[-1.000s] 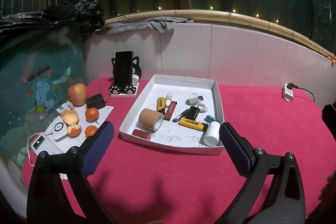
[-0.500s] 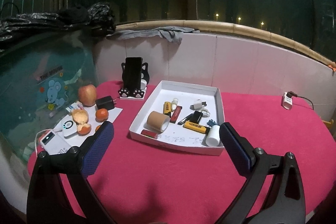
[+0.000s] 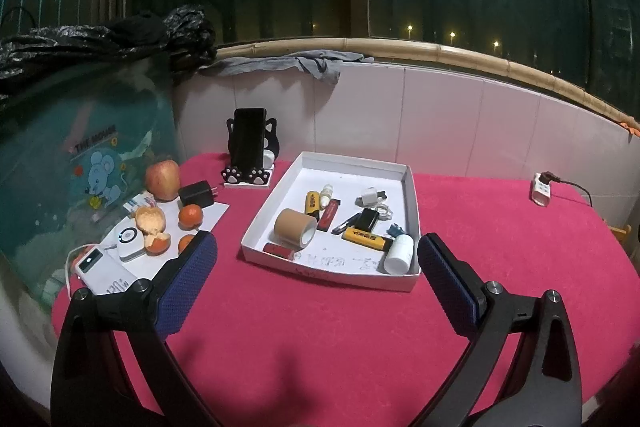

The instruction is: Organize rigid objects

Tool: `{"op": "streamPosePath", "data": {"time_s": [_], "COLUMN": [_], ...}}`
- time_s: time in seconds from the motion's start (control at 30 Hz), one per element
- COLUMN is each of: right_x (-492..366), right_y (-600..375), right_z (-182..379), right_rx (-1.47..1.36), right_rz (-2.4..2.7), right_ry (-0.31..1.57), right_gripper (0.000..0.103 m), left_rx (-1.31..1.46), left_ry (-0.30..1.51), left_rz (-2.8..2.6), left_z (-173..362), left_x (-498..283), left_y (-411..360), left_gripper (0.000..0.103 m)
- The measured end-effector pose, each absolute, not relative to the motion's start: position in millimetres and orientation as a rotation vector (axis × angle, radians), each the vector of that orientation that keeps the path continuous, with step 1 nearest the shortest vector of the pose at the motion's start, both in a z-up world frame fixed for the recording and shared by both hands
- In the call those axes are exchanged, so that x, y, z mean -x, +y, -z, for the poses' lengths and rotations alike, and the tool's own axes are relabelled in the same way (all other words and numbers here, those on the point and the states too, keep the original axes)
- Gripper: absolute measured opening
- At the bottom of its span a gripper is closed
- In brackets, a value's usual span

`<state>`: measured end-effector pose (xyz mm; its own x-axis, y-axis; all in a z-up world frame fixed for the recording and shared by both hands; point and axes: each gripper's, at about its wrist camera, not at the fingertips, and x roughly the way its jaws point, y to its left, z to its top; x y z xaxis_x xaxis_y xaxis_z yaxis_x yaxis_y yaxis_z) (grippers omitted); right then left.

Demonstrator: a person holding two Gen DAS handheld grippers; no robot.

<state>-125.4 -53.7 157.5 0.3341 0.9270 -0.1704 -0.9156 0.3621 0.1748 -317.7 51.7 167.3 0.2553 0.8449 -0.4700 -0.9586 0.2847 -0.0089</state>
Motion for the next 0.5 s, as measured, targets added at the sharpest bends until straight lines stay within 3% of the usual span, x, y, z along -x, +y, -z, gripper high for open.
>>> {"op": "streamPosePath", "data": {"time_s": [0.5], "right_x": [123.5], "right_y": [-54.3], "right_z": [-152.4], "right_rx": [-0.044], "right_rz": [-1.199], "right_ry": [0.294], "right_gripper": [0.103], "left_rx": [0.347], "left_ry": [0.427], "left_rz": [-1.241], "left_z": [-162.0], "left_x": [318.3], "left_y": [55.3], "left_gripper": [0.101]}}
